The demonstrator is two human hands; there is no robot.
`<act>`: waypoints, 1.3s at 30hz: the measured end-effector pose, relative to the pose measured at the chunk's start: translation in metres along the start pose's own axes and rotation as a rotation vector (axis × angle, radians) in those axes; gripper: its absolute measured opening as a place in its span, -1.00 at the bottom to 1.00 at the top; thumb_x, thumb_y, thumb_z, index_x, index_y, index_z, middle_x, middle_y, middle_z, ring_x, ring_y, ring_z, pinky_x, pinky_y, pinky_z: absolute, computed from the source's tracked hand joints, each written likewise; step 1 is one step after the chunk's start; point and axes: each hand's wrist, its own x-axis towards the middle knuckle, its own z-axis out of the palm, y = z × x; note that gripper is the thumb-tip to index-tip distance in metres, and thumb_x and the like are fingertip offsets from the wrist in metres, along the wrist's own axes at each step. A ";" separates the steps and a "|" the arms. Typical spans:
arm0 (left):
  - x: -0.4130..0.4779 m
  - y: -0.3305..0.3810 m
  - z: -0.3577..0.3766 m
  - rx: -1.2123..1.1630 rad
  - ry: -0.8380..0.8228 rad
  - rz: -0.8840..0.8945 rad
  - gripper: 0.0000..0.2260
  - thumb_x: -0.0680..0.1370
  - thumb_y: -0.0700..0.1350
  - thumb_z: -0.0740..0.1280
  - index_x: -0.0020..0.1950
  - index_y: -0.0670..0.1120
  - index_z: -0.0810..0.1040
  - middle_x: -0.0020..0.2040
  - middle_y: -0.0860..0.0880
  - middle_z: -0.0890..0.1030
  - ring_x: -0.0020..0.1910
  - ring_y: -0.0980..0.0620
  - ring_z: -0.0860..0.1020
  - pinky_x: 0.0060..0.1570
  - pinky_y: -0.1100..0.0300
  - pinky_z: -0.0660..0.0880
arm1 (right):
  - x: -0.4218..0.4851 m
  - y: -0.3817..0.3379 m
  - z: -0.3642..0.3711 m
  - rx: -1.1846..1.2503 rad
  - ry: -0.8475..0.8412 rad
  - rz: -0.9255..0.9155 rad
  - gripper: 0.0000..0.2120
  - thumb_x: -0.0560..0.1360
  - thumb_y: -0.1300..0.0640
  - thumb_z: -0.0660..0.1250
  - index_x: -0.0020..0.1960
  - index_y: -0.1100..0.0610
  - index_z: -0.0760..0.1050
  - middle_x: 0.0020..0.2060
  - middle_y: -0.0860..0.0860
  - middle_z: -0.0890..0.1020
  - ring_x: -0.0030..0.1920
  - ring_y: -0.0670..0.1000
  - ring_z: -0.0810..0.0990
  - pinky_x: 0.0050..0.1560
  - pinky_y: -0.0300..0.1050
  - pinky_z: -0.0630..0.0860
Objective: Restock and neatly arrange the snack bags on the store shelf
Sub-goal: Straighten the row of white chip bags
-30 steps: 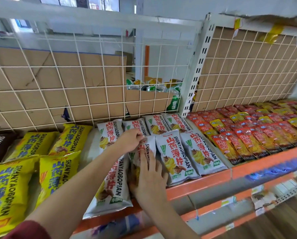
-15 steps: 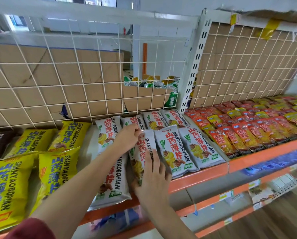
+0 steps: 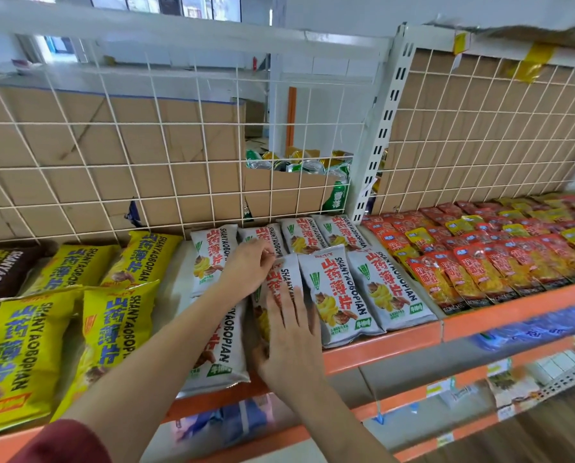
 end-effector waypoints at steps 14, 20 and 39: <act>-0.104 -0.021 -0.057 -0.115 0.087 -0.359 -0.67 0.55 -0.08 0.29 0.29 -0.13 0.42 0.28 -0.13 0.45 0.28 -0.08 0.40 0.23 0.10 0.32 | -0.014 0.004 -0.010 0.320 0.112 -0.126 -0.48 0.45 -0.02 0.14 0.39 0.06 0.25 0.40 0.07 0.35 0.41 0.04 0.18 0.36 0.04 0.18; -0.145 -0.012 -0.034 -0.143 -0.039 -0.437 -0.28 0.44 0.16 0.38 0.47 -0.09 0.17 0.45 -0.10 0.24 0.41 -0.05 0.26 0.35 0.12 0.22 | -0.022 -0.014 -0.026 0.598 -0.048 -0.212 -0.53 0.50 0.04 0.11 0.39 0.10 0.30 0.29 -0.01 0.42 0.32 -0.07 0.33 0.33 -0.26 0.28; -0.168 0.001 -0.035 -0.354 0.366 -0.183 -0.43 0.42 -0.30 0.38 0.39 -0.04 0.34 0.46 -0.06 0.19 0.43 0.03 0.21 0.31 0.32 0.13 | -0.009 -0.048 -0.023 0.901 -0.232 0.149 -0.57 0.53 0.16 0.20 0.38 -0.02 0.29 0.26 -0.07 0.47 0.27 -0.09 0.42 0.32 0.04 0.39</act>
